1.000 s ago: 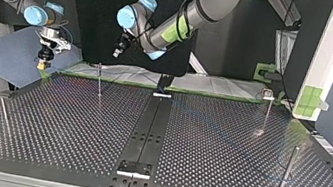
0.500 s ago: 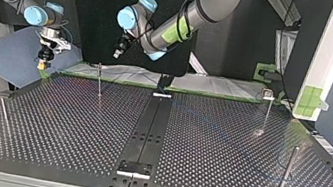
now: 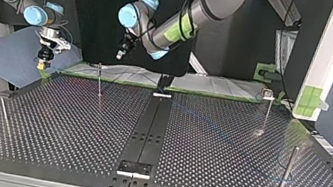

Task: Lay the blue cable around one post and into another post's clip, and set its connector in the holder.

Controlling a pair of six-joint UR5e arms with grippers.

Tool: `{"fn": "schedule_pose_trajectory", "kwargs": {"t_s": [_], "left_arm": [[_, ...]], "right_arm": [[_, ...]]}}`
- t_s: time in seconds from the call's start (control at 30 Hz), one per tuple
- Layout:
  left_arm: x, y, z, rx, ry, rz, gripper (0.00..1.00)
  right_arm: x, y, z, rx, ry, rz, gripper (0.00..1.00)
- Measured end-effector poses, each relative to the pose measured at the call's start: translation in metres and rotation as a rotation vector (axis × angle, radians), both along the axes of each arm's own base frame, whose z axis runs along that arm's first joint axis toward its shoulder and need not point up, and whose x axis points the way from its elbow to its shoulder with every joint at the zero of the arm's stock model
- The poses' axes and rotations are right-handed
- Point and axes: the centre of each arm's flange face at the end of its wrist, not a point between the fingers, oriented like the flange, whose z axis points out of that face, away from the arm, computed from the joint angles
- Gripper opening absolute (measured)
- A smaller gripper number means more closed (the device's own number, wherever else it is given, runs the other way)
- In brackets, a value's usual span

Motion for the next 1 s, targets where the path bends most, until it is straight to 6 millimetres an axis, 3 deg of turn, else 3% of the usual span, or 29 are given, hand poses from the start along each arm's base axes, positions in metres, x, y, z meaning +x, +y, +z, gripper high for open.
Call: {"fn": "schedule_pose_trajectory", "kwargs": {"t_s": [0.53, 1.0], "left_arm": [[-0.003, 0.030, 0.061, -0.122, -0.093, 0.146, 1.00], [-0.014, 0.064, 0.099, -0.160, -0.087, 0.193, 1.00]], "right_arm": [[0.005, 0.002, -0.001, 0.013, -0.004, 0.015, 0.26], [0.014, 0.003, -0.001, 0.014, -0.008, 0.046, 0.26]]}}
